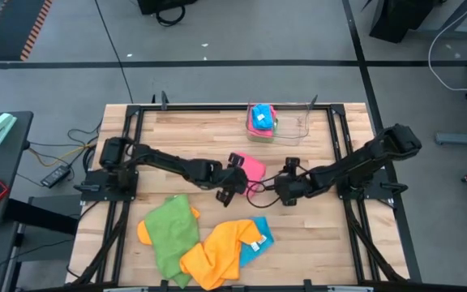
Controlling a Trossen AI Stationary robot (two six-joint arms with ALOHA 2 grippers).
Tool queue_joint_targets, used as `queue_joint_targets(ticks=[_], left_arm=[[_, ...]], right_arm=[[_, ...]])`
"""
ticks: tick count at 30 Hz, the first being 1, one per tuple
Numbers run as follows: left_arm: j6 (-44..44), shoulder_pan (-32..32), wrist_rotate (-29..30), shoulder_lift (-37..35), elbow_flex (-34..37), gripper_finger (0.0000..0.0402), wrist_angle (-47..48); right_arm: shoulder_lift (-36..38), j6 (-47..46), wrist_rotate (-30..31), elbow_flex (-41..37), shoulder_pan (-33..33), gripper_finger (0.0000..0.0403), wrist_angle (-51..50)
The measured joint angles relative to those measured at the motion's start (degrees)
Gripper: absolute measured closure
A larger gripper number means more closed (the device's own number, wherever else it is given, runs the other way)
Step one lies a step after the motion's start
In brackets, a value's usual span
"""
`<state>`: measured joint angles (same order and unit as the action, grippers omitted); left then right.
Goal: Fold microfiber towels
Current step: Fold the pink towel
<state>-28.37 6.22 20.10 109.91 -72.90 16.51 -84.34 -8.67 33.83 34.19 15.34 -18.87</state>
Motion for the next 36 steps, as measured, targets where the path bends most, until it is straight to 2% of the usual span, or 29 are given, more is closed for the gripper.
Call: queue_joint_targets(ticks=[11, 15, 25, 36], left_arm=[[15.0, 6.2, -0.2, 3.8, 0.0, 0.0194, -10.8], [17.1, 7.6, 4.1, 6.4, 0.0, 0.0177, -13.6], [19.0, 9.1, 8.8, 9.6, 0.0, 0.0173, -18.5], [16.3, 7.8, 8.8, 12.9, -0.9, 0.0182, -18.4]], right_arm=[[10.7, -0.2, 0.9, -2.9, 0.3, 0.0164, 1.1], [12.8, -0.6, 1.0, -2.9, 0.3, 0.0164, 0.7], [13.6, -2.6, 1.1, -2.9, 2.2, 0.0164, 0.7], [13.8, -6.6, 1.3, -2.9, 5.6, 0.0164, 1.0]])
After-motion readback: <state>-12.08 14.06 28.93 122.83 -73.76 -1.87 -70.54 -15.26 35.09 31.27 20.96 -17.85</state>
